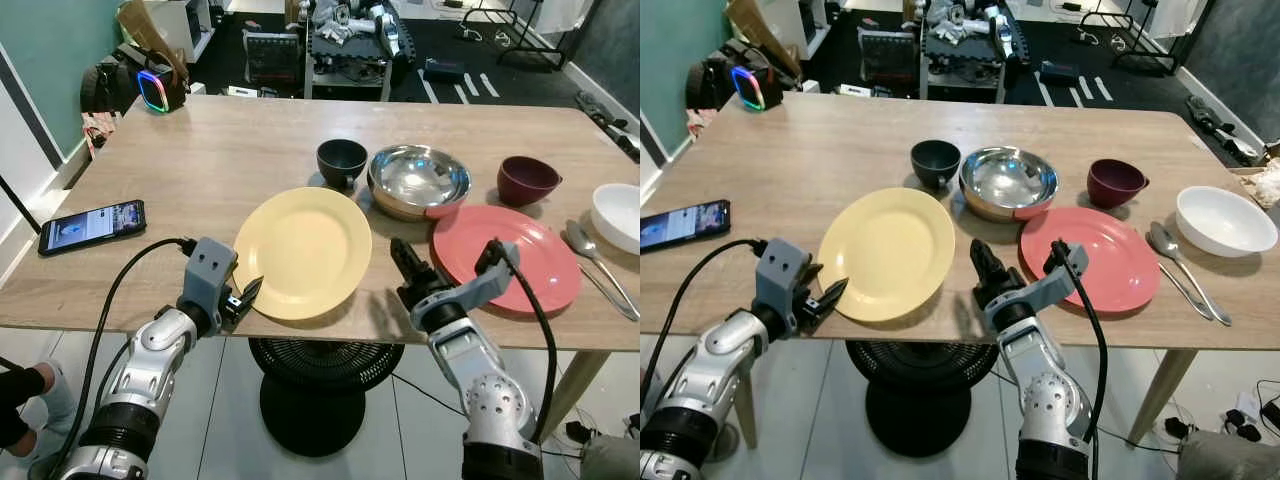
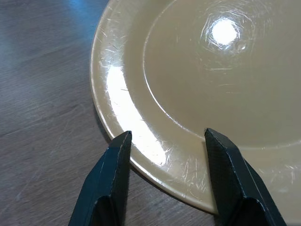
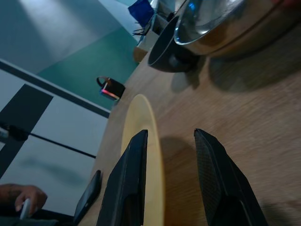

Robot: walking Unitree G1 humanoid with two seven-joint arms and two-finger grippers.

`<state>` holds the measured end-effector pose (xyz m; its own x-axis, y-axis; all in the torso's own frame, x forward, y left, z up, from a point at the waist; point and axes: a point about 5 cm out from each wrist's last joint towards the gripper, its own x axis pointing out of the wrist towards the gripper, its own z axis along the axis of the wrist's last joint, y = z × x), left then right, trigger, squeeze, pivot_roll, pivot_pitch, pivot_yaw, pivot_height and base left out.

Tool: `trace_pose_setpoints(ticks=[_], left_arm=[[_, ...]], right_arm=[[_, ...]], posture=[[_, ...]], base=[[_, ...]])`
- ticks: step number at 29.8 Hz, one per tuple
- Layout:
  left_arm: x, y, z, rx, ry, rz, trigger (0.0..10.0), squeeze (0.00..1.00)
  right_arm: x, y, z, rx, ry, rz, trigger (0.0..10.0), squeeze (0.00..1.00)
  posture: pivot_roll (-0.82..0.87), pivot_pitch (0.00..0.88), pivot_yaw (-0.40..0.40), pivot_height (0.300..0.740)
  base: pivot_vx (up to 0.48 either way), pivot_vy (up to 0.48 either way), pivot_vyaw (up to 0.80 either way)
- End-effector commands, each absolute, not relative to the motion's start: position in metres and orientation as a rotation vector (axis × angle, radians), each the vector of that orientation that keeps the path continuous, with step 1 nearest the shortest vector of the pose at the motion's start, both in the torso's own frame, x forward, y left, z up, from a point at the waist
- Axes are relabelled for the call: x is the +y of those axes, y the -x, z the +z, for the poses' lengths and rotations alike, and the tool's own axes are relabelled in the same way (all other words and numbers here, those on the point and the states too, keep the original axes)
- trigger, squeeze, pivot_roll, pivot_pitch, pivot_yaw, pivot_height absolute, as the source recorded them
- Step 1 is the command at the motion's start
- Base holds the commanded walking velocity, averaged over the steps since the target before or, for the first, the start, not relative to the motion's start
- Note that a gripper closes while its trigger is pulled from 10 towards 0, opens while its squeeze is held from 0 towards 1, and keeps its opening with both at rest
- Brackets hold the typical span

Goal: Setting the table

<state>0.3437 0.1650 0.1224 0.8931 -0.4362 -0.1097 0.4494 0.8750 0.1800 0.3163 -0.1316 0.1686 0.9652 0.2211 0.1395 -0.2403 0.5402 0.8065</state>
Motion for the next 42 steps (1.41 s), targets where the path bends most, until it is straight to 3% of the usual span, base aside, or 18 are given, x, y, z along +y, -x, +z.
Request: trace_pose_setpoints(ticks=[1,7,12,31,42], left_arm=[[0.166,-0.334,0.094,0.198,-0.210,-0.474,10.0,0.00],[0.166,-0.334,0.094,0.198,-0.210,-0.474,10.0,0.00],[0.167,-0.335,0.095,0.198,-0.210,-0.473,10.0,0.00],[0.167,-0.333,0.094,0.201,-0.206,-0.478,10.0,0.00],[0.167,-0.333,0.093,0.204,-0.203,-0.481,10.0,0.00]], right_arm=[[-0.112,-0.313,0.170,-0.016,-1.024,0.339,10.0,0.00],[-0.102,-0.310,0.168,0.001,-1.029,0.391,10.0,0.00],[-0.088,-0.310,0.153,0.057,-0.926,0.383,10.0,0.00],[-0.098,-0.318,0.149,0.023,-0.859,0.323,10.0,0.00],[-0.054,-0.306,0.125,0.140,-0.831,0.417,10.0,0.00]], posture=[[-0.05,0.106,0.042,0.740],[-0.04,0.107,0.042,0.740],[-0.04,0.108,0.042,0.740],[-0.04,0.110,0.042,0.740],[-0.03,0.107,0.046,0.740]], base=[[0.000,0.000,0.00],[0.000,0.000,0.00],[0.000,0.000,0.00],[0.000,0.000,0.00],[0.000,0.000,0.00]])
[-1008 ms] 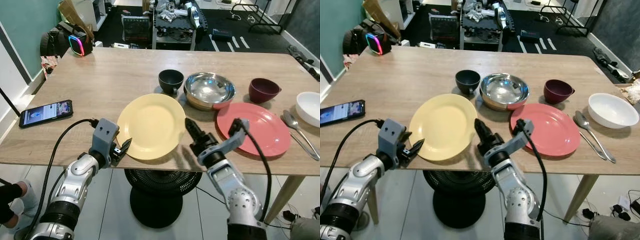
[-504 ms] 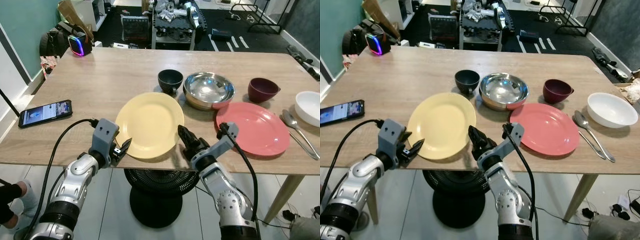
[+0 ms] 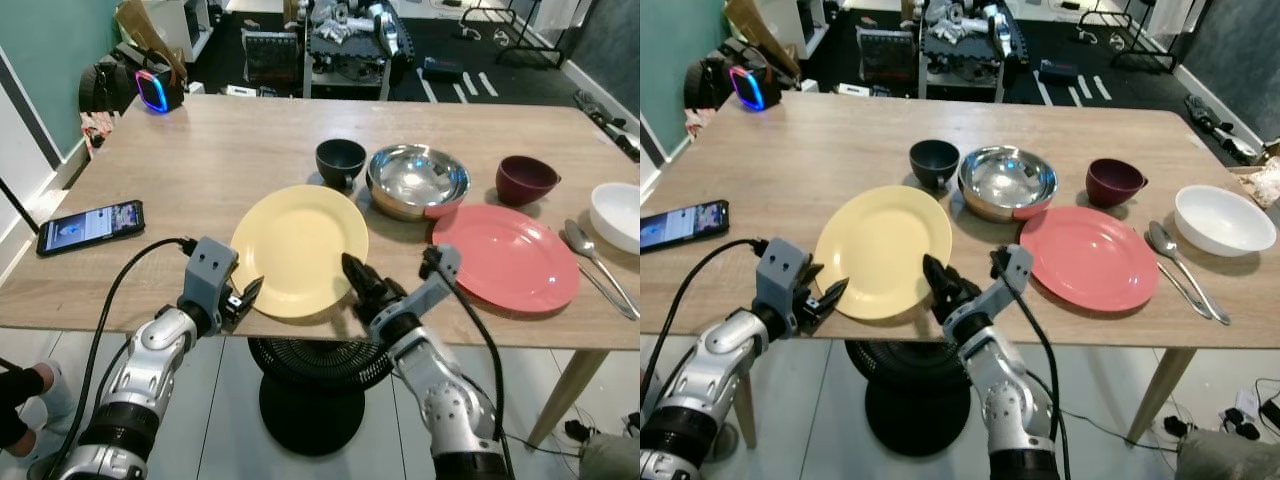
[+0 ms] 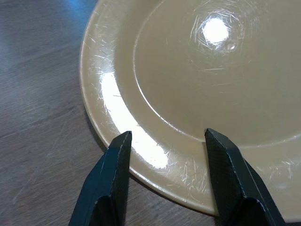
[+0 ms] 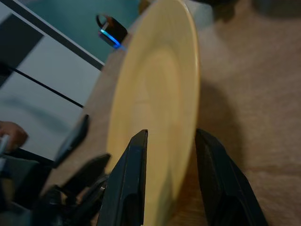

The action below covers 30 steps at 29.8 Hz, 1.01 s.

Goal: Setting the table

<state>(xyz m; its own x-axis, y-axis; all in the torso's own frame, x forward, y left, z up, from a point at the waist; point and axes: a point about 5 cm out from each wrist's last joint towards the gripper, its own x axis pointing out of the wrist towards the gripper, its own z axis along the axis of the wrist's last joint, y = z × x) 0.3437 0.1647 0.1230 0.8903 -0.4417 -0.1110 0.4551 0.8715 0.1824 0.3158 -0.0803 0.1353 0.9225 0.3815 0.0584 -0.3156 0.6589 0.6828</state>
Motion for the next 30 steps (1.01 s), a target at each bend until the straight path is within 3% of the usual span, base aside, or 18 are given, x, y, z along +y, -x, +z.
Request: trace_pose_setpoints(ticks=[1,2,3,5,19,22,23,24,26,30], left_arm=[[0.167,-0.333,0.093,0.205,-0.204,-0.482,10.0,0.00],[0.167,-0.334,0.094,0.205,-0.205,-0.483,10.0,0.00],[0.167,-0.334,0.094,0.205,-0.205,-0.483,10.0,0.00],[0.167,-0.334,0.094,0.204,-0.206,-0.483,10.0,0.00],[0.166,-0.337,0.102,0.177,-0.202,-0.489,10.0,0.00],[0.157,-0.344,0.132,0.091,-0.136,-0.547,10.0,0.00],[0.147,-0.346,0.165,-0.011,-0.095,-0.625,10.0,0.00],[0.147,-0.346,0.165,-0.011,-0.095,-0.625,10.0,0.00],[0.136,-0.342,0.209,-0.141,-0.067,-0.716,10.0,0.00],[0.130,-0.334,0.245,-0.247,-0.063,-0.789,10.0,0.00]], right_arm=[[-0.050,-0.306,0.124,0.148,-0.822,0.420,9.1,0.00],[-0.043,-0.307,0.123,0.157,-0.810,0.431,4.2,0.00],[-0.043,-0.307,0.123,0.157,-0.810,0.431,4.2,0.00],[-0.038,-0.307,0.122,0.168,-0.794,0.444,0.0,0.00],[-0.043,-0.309,0.130,0.106,-0.783,0.452,0.0,0.00],[-0.049,-0.314,0.138,0.064,-0.759,0.433,0.0,0.00],[-0.057,-0.319,0.143,0.038,-0.753,0.405,0.0,0.00],[-0.057,-0.319,0.143,0.038,-0.753,0.405,0.0,0.00],[-0.069,-0.324,0.152,-0.003,-0.755,0.375,0.0,0.00],[-0.081,-0.327,0.162,-0.046,-0.759,0.360,0.0,0.00]], posture=[[-0.03,0.107,0.047,0.740],[-0.03,0.106,0.048,0.740],[-0.03,0.106,0.048,0.740],[-0.03,0.105,0.047,0.740],[-0.03,0.102,0.048,0.740],[-0.04,0.093,0.052,0.740],[-0.03,0.089,0.053,0.740],[-0.03,0.089,0.053,0.740],[-0.03,0.085,0.055,0.740],[-0.02,0.081,0.056,0.740]], base=[[0.000,0.000,0.00],[0.000,0.000,0.00],[0.000,0.000,0.00],[0.000,0.000,0.00],[0.000,0.000,0.00],[0.000,0.000,0.00],[0.000,0.000,0.00],[0.000,0.000,0.00],[0.000,0.000,0.00],[0.000,0.000,0.00]])
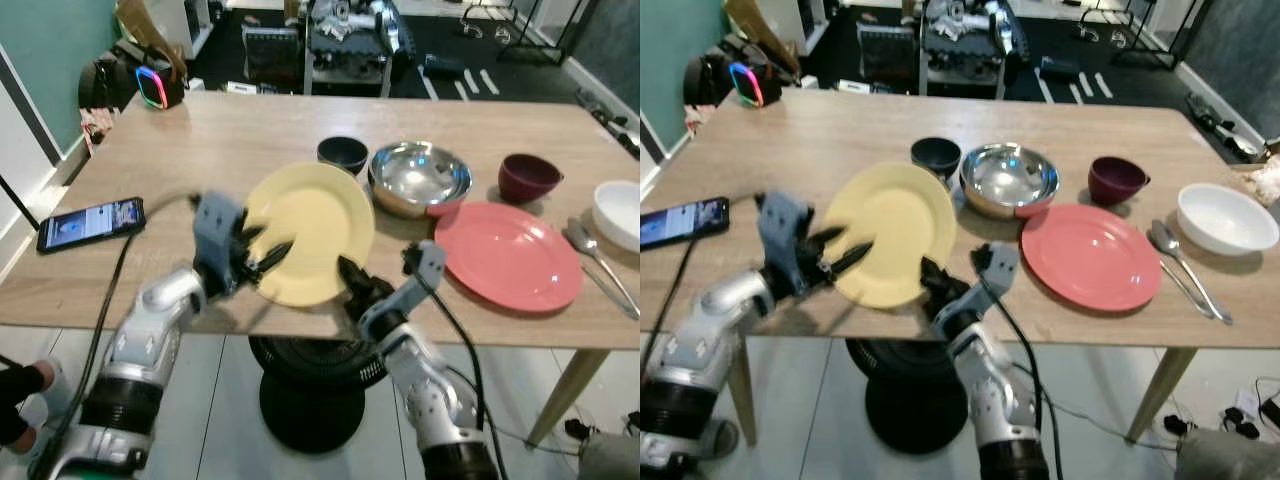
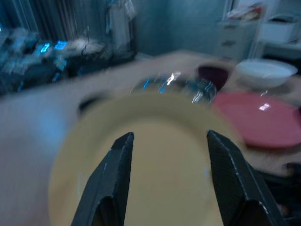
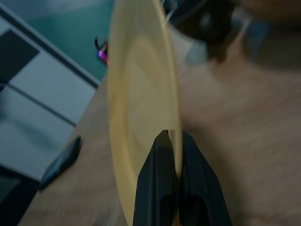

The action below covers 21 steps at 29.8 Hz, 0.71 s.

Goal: Setting the table

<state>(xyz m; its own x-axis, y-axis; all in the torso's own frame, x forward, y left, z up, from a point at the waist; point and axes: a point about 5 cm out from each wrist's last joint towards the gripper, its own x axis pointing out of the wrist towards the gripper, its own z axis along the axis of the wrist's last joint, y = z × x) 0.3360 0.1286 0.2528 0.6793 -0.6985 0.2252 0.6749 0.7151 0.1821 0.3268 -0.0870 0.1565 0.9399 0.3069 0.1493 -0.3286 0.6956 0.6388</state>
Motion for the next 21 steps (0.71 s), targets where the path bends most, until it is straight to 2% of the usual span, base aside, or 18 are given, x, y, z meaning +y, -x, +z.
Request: trace_pose_setpoints(ticks=[1,3,4,6,8,11,12,16,21], left_arm=[[0.127,-0.327,0.263,-0.305,-0.057,-0.827,10.0,0.00],[0.125,-0.320,0.280,-0.356,-0.055,-0.864,10.0,0.00],[0.124,-0.308,0.301,-0.424,-0.047,-0.904,10.0,0.00],[0.124,-0.308,0.301,-0.424,-0.047,-0.904,10.0,0.00],[0.125,-0.303,0.307,-0.440,-0.042,-0.894,10.0,0.00],[0.126,-0.303,0.302,-0.418,-0.038,-0.873,10.0,0.00],[0.128,-0.304,0.291,-0.365,-0.042,-0.832,10.0,0.00],[0.129,-0.306,0.275,-0.302,-0.029,-0.787,10.0,0.00],[0.133,-0.316,0.244,-0.141,-0.141,-0.666,10.0,0.00]], right_arm=[[-0.090,-0.328,0.170,-0.078,-0.763,0.350,0.0,0.00],[-0.100,-0.329,0.177,-0.111,-0.762,0.331,0.0,0.00],[-0.120,-0.331,0.189,-0.167,-0.756,0.281,0.0,0.00],[-0.120,-0.331,0.189,-0.167,-0.756,0.281,0.0,0.00],[-0.145,-0.333,0.195,-0.208,-0.742,0.186,0.0,0.00],[-0.159,-0.334,0.197,-0.231,-0.743,0.134,0.0,0.00],[-0.174,-0.333,0.200,-0.257,-0.750,0.083,10.0,0.00],[-0.177,-0.330,0.200,-0.244,-0.731,0.105,10.0,0.00],[-0.169,-0.325,0.185,-0.150,-0.668,0.133,10.0,0.00]], posture=[[-0.02,0.078,0.057,0.740],[-0.02,0.075,0.058,0.740],[-0.02,0.071,0.059,0.740],[-0.02,0.071,0.059,0.740],[-0.02,0.065,0.062,0.740],[-0.02,0.064,0.062,0.740],[-0.03,0.058,0.069,0.740],[-0.04,0.055,0.072,0.740],[-0.03,0.054,0.071,0.740]], base=[[0.000,0.000,0.00],[0.000,0.000,0.00],[0.000,0.000,0.00],[0.000,0.000,0.00],[0.000,0.000,0.00],[0.000,0.000,0.00],[0.000,0.000,0.00],[0.000,0.000,0.00],[0.000,0.000,0.00]])
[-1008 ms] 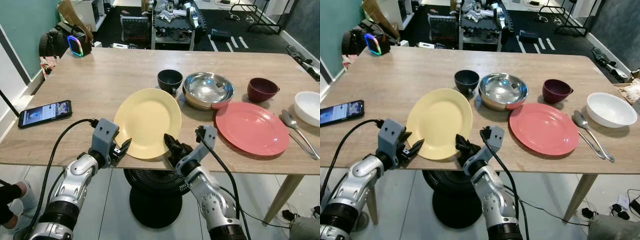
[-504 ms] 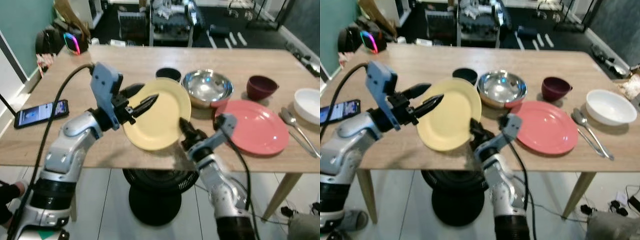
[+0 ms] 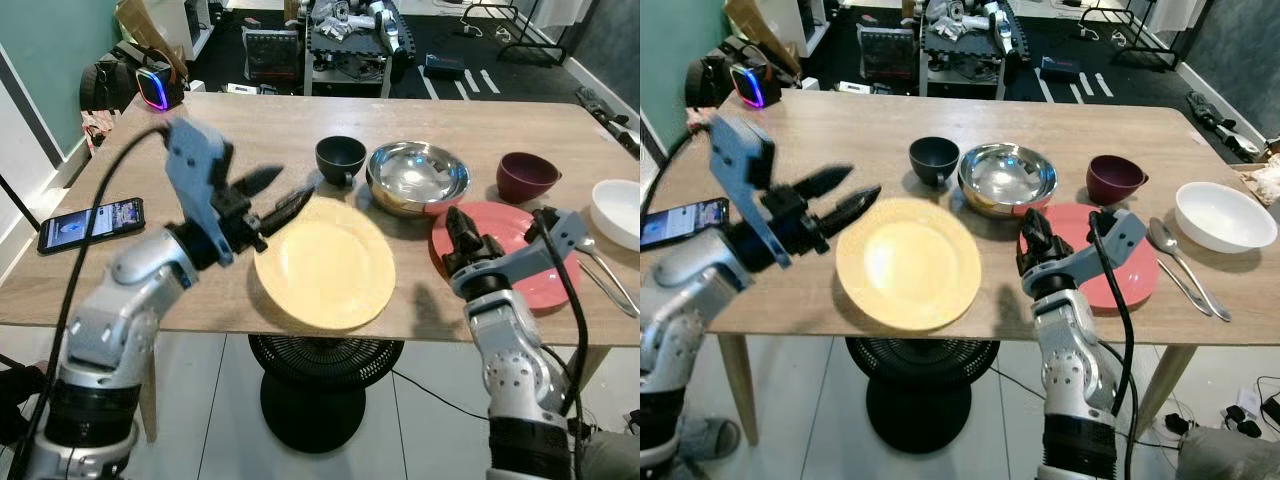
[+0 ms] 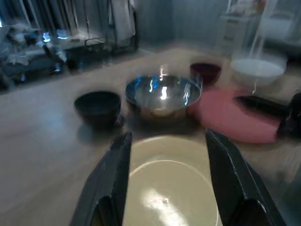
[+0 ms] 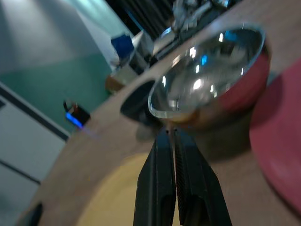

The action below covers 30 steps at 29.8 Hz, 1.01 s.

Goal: Setting the table

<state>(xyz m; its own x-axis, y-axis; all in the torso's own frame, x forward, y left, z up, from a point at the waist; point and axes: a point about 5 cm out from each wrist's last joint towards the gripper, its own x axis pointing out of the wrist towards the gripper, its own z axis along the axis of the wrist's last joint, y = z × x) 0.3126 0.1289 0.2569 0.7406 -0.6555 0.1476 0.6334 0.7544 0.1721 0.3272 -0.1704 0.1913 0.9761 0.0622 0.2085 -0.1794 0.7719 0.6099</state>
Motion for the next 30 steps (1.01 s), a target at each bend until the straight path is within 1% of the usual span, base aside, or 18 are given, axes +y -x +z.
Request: trace_pose_setpoints(ticks=[1,3,6,7,8,9,12,15,17,18,20,21,24,25,26,27,29,30], left_arm=[[0.133,-0.316,0.244,-0.141,-0.141,-0.666,10.0,0.00],[0.137,-0.320,0.236,-0.104,-0.186,-0.626,10.0,0.00],[0.154,-0.338,0.202,0.046,-0.283,-0.483,10.0,0.00],[0.154,-0.338,0.202,0.046,-0.283,-0.483,10.0,0.00],[0.162,-0.346,0.187,0.098,-0.340,-0.414,10.0,0.00],[0.169,-0.355,0.176,0.134,-0.321,-0.342,10.0,0.00],[0.172,-0.366,0.170,0.126,-0.290,-0.262,10.0,0.00],[0.170,-0.371,0.171,0.080,-0.378,-0.235,10.0,0.00],[0.162,-0.374,0.173,0.070,-0.430,-0.318,10.0,0.00],[0.162,-0.374,0.173,0.070,-0.430,-0.318,10.0,0.00],[0.150,-0.375,0.175,0.076,-0.384,-0.455,10.0,0.00],[0.150,-0.375,0.175,0.076,-0.384,-0.455,10.0,0.00],[0.137,-0.377,0.178,0.051,-0.353,-0.579,10.0,0.00],[0.137,-0.377,0.178,0.051,-0.353,-0.579,10.0,0.00],[0.132,-0.376,0.175,0.054,-0.352,-0.649,10.0,0.00],[0.132,-0.376,0.175,0.054,-0.352,-0.649,10.0,0.00],[0.132,-0.373,0.171,0.060,-0.348,-0.723,10.0,0.00],[0.132,-0.373,0.171,0.060,-0.348,-0.723,10.0,0.00]], right_arm=[[-0.169,-0.325,0.185,-0.150,-0.668,0.133,10.0,0.00],[-0.168,-0.325,0.182,-0.138,-0.667,0.132,10.0,0.00],[-0.166,-0.327,0.173,-0.107,-0.668,0.115,10.0,0.00],[-0.166,-0.327,0.173,-0.107,-0.668,0.115,10.0,0.00],[-0.164,-0.329,0.170,-0.100,-0.667,0.111,10.0,0.00],[-0.163,-0.331,0.170,-0.097,-0.669,0.110,10.0,0.00],[-0.161,-0.335,0.172,-0.098,-0.665,0.110,10.0,0.00],[-0.163,-0.337,0.176,-0.109,-0.654,0.107,10.0,0.00],[-0.166,-0.337,0.178,-0.119,-0.640,0.105,10.0,0.00],[-0.166,-0.337,0.178,-0.119,-0.640,0.105,10.0,0.00],[-0.169,-0.338,0.179,-0.128,-0.607,0.104,10.0,0.00],[-0.169,-0.338,0.179,-0.128,-0.607,0.104,10.0,0.00],[-0.173,-0.340,0.176,-0.119,-0.482,0.153,10.0,0.00],[-0.173,-0.340,0.176,-0.119,-0.482,0.153,10.0,0.00],[-0.176,-0.340,0.172,-0.096,-0.366,0.213,10.0,0.00],[-0.176,-0.340,0.172,-0.096,-0.366,0.213,10.0,0.00],[-0.181,-0.338,0.171,-0.074,-0.225,0.291,10.0,0.00],[-0.181,-0.338,0.171,-0.074,-0.225,0.291,10.0,0.00]], posture=[[-0.03,0.054,0.071,0.740],[-0.03,0.055,0.071,0.740],[-0.02,0.058,0.068,0.740],[-0.02,0.058,0.068,0.740],[-0.02,0.061,0.067,0.740],[-0.02,0.063,0.070,0.740],[-0.03,0.067,0.074,0.740],[-0.03,0.070,0.078,0.740],[-0.03,0.073,0.081,0.740],[-0.03,0.073,0.081,0.740],[-0.04,0.074,0.085,0.740],[-0.04,0.074,0.085,0.740],[-0.05,0.075,0.098,0.740],[-0.05,0.075,0.098,0.740],[-0.05,0.075,0.098,0.740],[-0.05,0.075,0.098,0.740],[-0.07,0.078,0.108,0.740],[-0.07,0.078,0.108,0.740]], base=[[0.000,0.000,0.00],[0.000,0.000,0.00],[0.000,0.000,0.00],[0.000,0.000,0.00],[0.000,0.000,0.00],[0.000,0.000,0.00],[0.000,0.000,0.00],[0.000,0.000,0.00],[0.000,0.000,0.00],[0.000,0.000,0.00],[0.000,0.000,0.00],[0.000,0.000,0.00],[0.000,0.000,0.00],[0.000,0.000,0.00],[0.000,0.000,0.00],[0.000,0.000,0.00],[0.000,0.000,0.00],[0.000,0.000,0.00]])
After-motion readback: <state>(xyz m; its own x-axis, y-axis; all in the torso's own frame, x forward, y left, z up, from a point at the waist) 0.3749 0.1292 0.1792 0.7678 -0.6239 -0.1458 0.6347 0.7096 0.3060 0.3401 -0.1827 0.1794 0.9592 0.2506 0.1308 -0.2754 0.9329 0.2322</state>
